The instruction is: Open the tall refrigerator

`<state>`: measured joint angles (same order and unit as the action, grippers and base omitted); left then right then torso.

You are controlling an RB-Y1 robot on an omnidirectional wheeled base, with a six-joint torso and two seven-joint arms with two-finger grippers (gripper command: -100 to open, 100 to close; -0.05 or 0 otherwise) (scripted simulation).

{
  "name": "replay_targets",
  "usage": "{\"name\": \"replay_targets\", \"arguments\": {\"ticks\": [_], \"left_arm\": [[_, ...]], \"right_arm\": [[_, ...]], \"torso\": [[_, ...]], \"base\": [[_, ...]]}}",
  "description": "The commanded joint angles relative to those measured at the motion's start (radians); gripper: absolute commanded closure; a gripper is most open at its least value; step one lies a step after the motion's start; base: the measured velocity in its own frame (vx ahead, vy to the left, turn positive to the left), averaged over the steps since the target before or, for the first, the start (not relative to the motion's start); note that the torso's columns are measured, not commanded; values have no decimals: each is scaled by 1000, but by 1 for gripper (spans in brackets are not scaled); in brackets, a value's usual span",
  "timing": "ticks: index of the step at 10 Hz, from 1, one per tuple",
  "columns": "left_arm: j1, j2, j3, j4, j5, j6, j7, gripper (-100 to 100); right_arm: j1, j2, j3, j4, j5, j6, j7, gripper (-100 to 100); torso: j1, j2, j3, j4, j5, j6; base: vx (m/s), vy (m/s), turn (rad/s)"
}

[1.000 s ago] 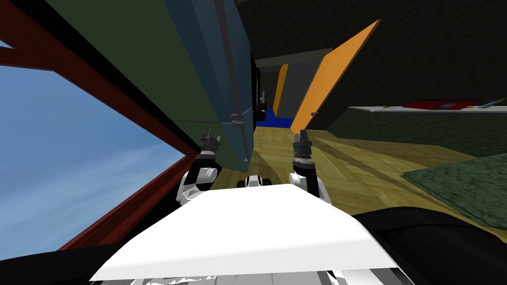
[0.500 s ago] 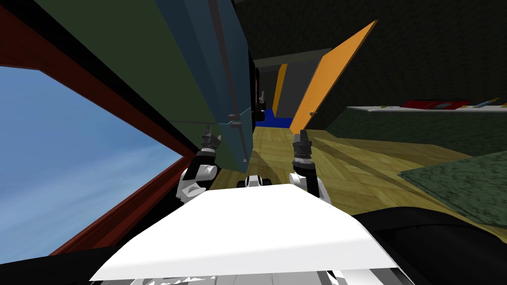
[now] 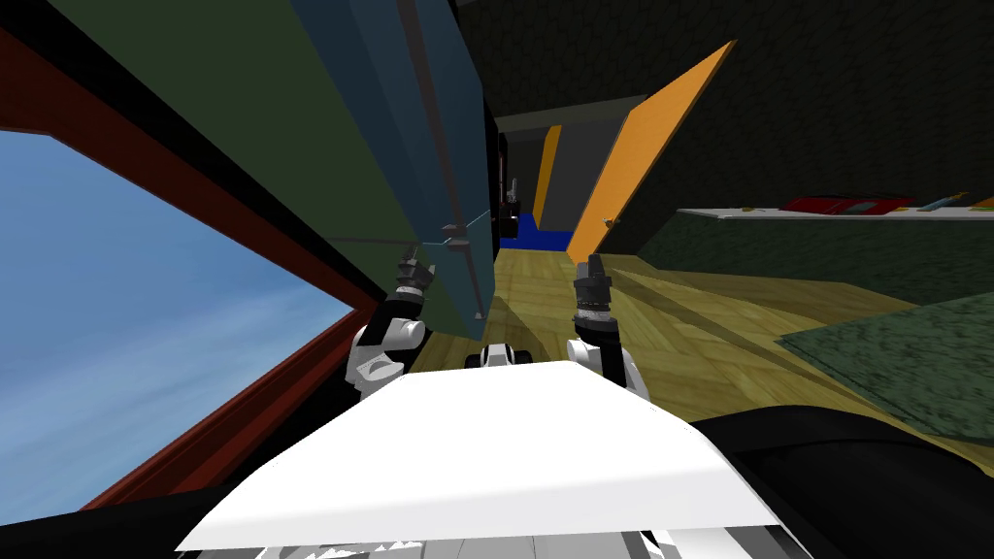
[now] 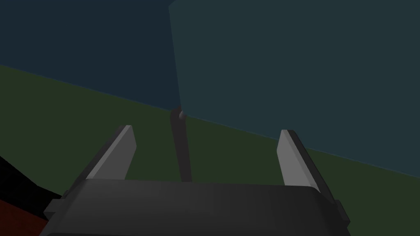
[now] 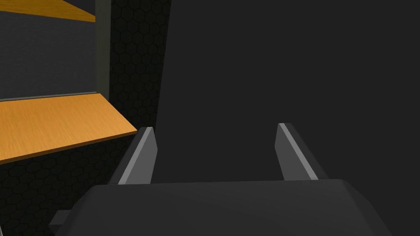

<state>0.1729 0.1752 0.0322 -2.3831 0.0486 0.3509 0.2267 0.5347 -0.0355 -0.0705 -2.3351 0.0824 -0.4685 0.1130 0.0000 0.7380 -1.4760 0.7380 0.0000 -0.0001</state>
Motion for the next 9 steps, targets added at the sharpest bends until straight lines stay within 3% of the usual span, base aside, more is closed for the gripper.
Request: {"name": "replay_targets", "arguments": {"ticks": [1,3,9], "left_arm": [[-24,5,4,-1,3,54,4,-100],[-65,14,11,-3,8,124,10,-100],[-125,32,20,-10,15,277,20,-100]], "right_arm": [[0,0,0,0,0,0,0,0],[0,0,0,0,0,0,0,0],[0,0,0,0,0,0,0,0]], "torso": [[0,0,0,0,0,0],[0,0,0,0,0,0],[-5,-13,-9,-2,-3,7]], "base": [[13,-18,-13],[14,-32,-10],[9,-27,-10]]}}
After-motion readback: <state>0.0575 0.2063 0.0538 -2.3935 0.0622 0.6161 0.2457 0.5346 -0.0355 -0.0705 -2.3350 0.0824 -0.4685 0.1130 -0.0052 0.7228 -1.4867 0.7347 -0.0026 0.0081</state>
